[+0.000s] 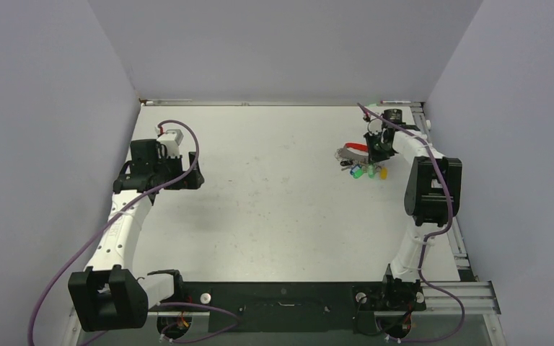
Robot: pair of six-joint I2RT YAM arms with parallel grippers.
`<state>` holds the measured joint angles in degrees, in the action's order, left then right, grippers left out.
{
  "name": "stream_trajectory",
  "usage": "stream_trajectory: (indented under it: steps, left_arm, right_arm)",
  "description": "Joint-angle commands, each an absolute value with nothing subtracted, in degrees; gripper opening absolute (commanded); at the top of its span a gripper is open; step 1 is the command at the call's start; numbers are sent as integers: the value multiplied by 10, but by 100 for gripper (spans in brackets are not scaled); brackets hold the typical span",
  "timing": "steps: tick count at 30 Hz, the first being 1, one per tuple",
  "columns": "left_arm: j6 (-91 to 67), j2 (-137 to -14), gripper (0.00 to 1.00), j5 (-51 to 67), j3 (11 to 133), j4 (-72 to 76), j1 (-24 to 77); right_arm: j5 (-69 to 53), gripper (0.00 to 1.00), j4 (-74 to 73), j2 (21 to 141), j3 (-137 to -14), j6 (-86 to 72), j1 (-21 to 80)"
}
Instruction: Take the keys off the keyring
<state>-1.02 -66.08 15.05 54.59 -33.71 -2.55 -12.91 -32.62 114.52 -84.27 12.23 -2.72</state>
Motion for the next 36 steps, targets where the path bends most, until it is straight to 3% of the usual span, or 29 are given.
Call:
stream_trajectory:
  steps: [1, 10, 18, 28, 36]
  left_arm:
    - [-6, -671, 96, 189, 578, -333, -22]
    - [-25, -681, 96, 269, 597, -320, -23]
    - [-83, -736, 96, 433, 601, -294, -27]
    - [-211, -729, 96, 607, 488, -105, -49]
    - [-485, -757, 96, 659, 374, 242, -42]
  right_arm:
    - [-138, 5, -331, 1075, -838, 136, -4]
    - [-175, 5, -328, 1011, -845, 152, 84]
    - [-204, 5, -312, 960, -862, 132, 156]
    - [-303, 5, -316, 910, -893, 133, 243]
    - [-344, 5, -320, 897, -938, 117, 306]
